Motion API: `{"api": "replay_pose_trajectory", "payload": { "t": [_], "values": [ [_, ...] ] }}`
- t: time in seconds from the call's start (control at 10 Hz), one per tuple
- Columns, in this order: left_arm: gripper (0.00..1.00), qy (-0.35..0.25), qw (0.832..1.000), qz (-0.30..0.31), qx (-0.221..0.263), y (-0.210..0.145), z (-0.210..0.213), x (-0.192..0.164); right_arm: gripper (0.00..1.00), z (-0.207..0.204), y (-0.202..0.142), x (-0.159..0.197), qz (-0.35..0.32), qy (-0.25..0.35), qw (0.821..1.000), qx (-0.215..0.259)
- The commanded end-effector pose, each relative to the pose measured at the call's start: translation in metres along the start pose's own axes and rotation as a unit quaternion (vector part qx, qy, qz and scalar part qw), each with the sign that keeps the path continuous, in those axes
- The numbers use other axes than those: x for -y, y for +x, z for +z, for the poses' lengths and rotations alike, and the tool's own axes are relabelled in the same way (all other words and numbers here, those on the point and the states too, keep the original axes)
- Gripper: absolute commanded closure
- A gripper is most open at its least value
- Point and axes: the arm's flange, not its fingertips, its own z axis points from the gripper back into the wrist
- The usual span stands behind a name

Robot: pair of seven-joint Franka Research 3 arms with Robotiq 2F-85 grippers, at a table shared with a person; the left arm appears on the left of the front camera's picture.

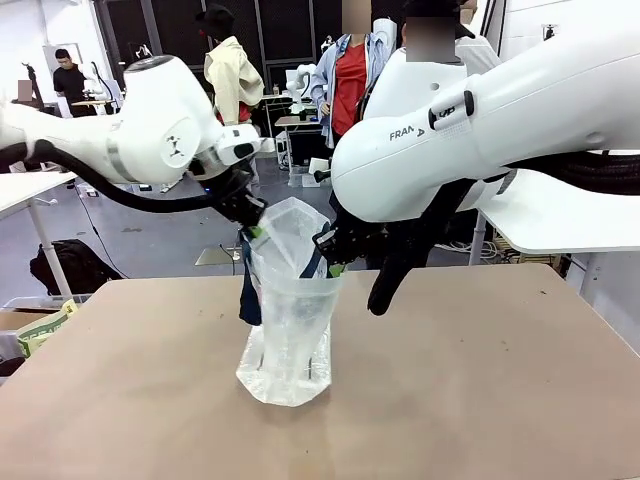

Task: Transfer purchased items from the store into the shopping bag.
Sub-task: Open the Reusable shopping bag in the center of the table.

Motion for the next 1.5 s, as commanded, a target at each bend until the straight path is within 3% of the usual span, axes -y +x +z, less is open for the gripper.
{"api": "replay_pose_trajectory", "payload": {
  "t": [0.0, 0.5, 0.9, 1.0, 1.4],
  "values": [
    [1.00, 0.045, 0.999, -0.001, 0.008, -0.032, 0.011, -0.019, 1.00, -0.003, -0.001, -0.005, -0.013, -0.021, 1.000, -0.015],
    [1.00, 0.091, 0.991, 0.093, 0.035, -0.091, 0.030, -0.068, 1.00, -0.011, 0.004, 0.004, -0.032, -0.030, 0.999, -0.028],
    [1.00, 0.056, 0.997, 0.040, 0.028, -0.074, 0.009, -0.068, 1.00, -0.014, 0.004, 0.003, -0.026, -0.038, 0.999, -0.025],
    [1.00, 0.069, 0.994, 0.077, 0.019, -0.092, 0.018, -0.065, 1.00, -0.012, 0.001, 0.004, -0.026, -0.017, 0.999, -0.018],
    [1.00, 0.069, 0.994, 0.077, 0.019, -0.092, 0.018, -0.065, 1.00, -0.012, 0.001, 0.004, -0.026, -0.017, 0.999, -0.018]
  ]
}}
